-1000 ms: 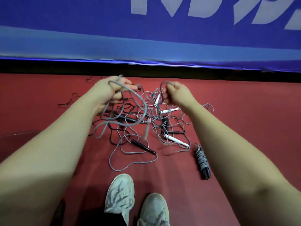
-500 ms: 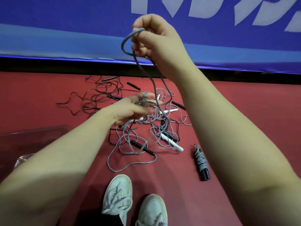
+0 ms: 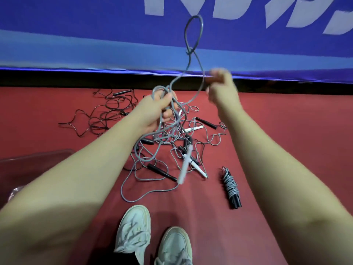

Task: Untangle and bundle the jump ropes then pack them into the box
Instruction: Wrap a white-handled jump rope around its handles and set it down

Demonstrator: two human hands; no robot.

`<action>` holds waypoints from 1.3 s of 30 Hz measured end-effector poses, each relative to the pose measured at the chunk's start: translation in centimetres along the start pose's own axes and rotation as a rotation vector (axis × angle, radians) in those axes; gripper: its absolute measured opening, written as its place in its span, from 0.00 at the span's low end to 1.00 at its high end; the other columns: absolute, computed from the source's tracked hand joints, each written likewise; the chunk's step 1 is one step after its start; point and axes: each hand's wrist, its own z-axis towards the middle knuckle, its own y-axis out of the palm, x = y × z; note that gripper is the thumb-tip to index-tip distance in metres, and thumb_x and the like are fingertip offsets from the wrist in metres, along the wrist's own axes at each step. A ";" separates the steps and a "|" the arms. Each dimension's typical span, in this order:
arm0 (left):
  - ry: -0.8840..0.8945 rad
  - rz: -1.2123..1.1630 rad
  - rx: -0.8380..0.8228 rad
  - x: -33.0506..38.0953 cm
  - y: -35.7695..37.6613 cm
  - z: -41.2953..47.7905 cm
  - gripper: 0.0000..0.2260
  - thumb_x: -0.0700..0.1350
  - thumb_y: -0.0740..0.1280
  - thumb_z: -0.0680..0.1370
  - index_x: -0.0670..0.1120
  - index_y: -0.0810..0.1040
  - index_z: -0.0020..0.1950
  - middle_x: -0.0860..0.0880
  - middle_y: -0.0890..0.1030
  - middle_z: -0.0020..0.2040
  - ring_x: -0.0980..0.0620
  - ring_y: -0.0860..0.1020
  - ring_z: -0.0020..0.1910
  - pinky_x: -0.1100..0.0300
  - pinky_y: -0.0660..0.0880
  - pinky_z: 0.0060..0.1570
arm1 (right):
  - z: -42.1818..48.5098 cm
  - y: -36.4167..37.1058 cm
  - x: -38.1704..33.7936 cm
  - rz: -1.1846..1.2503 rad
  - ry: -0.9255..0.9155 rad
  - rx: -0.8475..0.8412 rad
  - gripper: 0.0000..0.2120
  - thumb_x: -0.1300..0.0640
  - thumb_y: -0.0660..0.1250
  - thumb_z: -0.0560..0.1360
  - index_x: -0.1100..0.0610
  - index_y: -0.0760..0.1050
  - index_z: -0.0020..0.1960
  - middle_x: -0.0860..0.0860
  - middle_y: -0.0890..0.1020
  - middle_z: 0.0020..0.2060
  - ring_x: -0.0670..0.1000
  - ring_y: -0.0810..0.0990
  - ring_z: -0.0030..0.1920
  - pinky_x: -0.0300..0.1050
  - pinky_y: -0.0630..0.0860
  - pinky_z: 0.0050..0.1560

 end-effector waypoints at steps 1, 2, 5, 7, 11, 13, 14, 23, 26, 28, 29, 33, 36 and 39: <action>0.009 -0.036 0.014 0.7 0.1 0.2 0.10 0.39 0.54 0.83 0.44 0.69 0.43 0.47 0.72 0.34 0.60 0.65 0.21 0.69 0.61 0.21 | -0.7 -0.6 3.0 -0.178 0.109 -0.093 0.22 0.71 0.57 0.67 0.56 0.71 0.58 0.53 0.78 0.52 0.43 0.72 0.37 0.32 0.68 0.31; 0.018 -0.055 0.021 1.2 0.1 0.4 0.10 0.39 0.54 0.83 0.45 0.69 0.43 0.47 0.71 0.34 0.59 0.65 0.21 0.69 0.61 0.21 | -1.6 -1.1 5.8 -0.337 0.220 -0.285 0.24 0.73 0.56 0.69 0.55 0.70 0.60 0.55 0.77 0.57 0.44 0.73 0.40 0.34 0.69 0.35; 0.037 -0.108 0.046 1.9 0.4 0.9 0.11 0.39 0.53 0.83 0.44 0.70 0.43 0.47 0.72 0.33 0.59 0.67 0.22 0.68 0.61 0.22 | -5.1 -0.6 11.3 -0.547 0.494 -0.920 0.35 0.74 0.60 0.71 0.55 0.58 0.74 0.54 0.65 0.70 0.48 0.68 0.65 0.40 0.68 0.57; 0.041 -0.163 0.069 2.3 0.4 1.1 0.11 0.39 0.54 0.83 0.44 0.70 0.43 0.48 0.74 0.31 0.59 0.67 0.22 0.68 0.62 0.22 | -6.1 1.1 12.5 -0.577 0.468 -0.907 0.34 0.68 0.67 0.72 0.57 0.57 0.74 0.52 0.67 0.68 0.50 0.68 0.66 0.40 0.67 0.62; 0.056 -0.327 0.075 4.2 -0.4 1.4 0.11 0.40 0.53 0.83 0.43 0.70 0.43 0.49 0.74 0.29 0.58 0.65 0.22 0.68 0.64 0.20 | -5.0 3.6 13.0 -0.397 0.340 -0.419 0.20 0.60 0.73 0.71 0.55 0.63 0.54 0.52 0.70 0.45 0.46 0.70 0.38 0.35 0.71 0.38; 0.067 -0.286 0.054 5.9 -1.1 1.4 0.11 0.41 0.53 0.83 0.43 0.69 0.43 0.50 0.72 0.28 0.58 0.63 0.22 0.68 0.62 0.19 | -4.6 3.5 12.8 -0.374 0.270 -0.293 0.20 0.60 0.73 0.71 0.54 0.63 0.53 0.54 0.69 0.48 0.45 0.70 0.36 0.34 0.70 0.36; 0.067 -0.254 0.033 6.8 -1.4 1.3 0.11 0.42 0.53 0.83 0.44 0.69 0.43 0.51 0.71 0.28 0.58 0.62 0.22 0.68 0.62 0.20 | -4.5 3.3 12.3 -0.348 0.235 -0.259 0.21 0.60 0.73 0.70 0.54 0.63 0.55 0.54 0.69 0.51 0.45 0.72 0.38 0.34 0.71 0.37; 0.149 -0.176 -0.114 14.2 0.0 -1.2 0.11 0.44 0.52 0.83 0.47 0.69 0.43 0.53 0.69 0.30 0.59 0.62 0.23 0.68 0.60 0.22 | -3.8 4.5 5.7 -0.631 0.090 -0.587 0.09 0.58 0.63 0.79 0.60 0.72 0.57 0.56 0.79 0.46 0.54 0.79 0.45 0.47 0.77 0.46; 0.165 -0.079 0.060 14.8 -2.0 -2.0 0.12 0.44 0.53 0.83 0.47 0.69 0.41 0.53 0.69 0.28 0.59 0.61 0.22 0.68 0.60 0.21 | -1.8 3.5 2.9 -0.411 0.044 -0.232 0.04 0.59 0.58 0.79 0.57 0.68 0.54 0.54 0.77 0.40 0.52 0.74 0.37 0.43 0.70 0.37; 0.143 -0.078 0.176 14.3 -4.1 -2.3 0.13 0.44 0.52 0.83 0.47 0.68 0.40 0.54 0.69 0.26 0.59 0.61 0.20 0.68 0.60 0.19 | -0.7 2.2 0.1 -0.117 0.019 -0.111 0.07 0.62 0.60 0.77 0.56 0.69 0.55 0.51 0.75 0.35 0.49 0.71 0.33 0.44 0.69 0.36; 0.123 -0.098 0.214 13.8 -4.9 -2.3 0.13 0.44 0.52 0.83 0.47 0.68 0.40 0.54 0.69 0.25 0.59 0.61 0.19 0.69 0.60 0.18 | -0.5 1.7 -1.1 -0.009 -0.006 -0.086 0.09 0.62 0.62 0.76 0.55 0.69 0.56 0.50 0.75 0.34 0.47 0.70 0.31 0.42 0.68 0.35; 0.042 -0.168 0.292 11.1 -6.6 -2.7 0.13 0.41 0.52 0.82 0.47 0.66 0.38 0.53 0.67 0.24 0.59 0.61 0.18 0.68 0.58 0.16 | -0.5 -0.3 -5.3 -0.054 -0.148 -0.065 0.12 0.59 0.63 0.77 0.51 0.71 0.60 0.46 0.73 0.35 0.42 0.71 0.34 0.29 0.67 0.35; 0.023 -0.221 0.241 10.1 -6.4 -2.8 0.09 0.38 0.53 0.74 0.48 0.64 0.35 0.53 0.65 0.24 0.59 0.59 0.17 0.68 0.56 0.15 | -0.5 -1.2 -5.7 -0.148 -0.200 -0.142 0.10 0.60 0.61 0.78 0.52 0.76 0.57 0.45 0.72 0.35 0.42 0.69 0.34 0.29 0.66 0.34; 0.004 -0.228 0.180 10.0 -5.7 -2.4 0.08 0.39 0.52 0.73 0.48 0.62 0.35 0.53 0.63 0.23 0.59 0.57 0.16 0.67 0.54 0.15 | -0.6 -1.4 -3.6 -0.248 -0.152 -0.221 0.10 0.61 0.61 0.77 0.50 0.75 0.55 0.47 0.71 0.34 0.47 0.69 0.35 0.38 0.69 0.39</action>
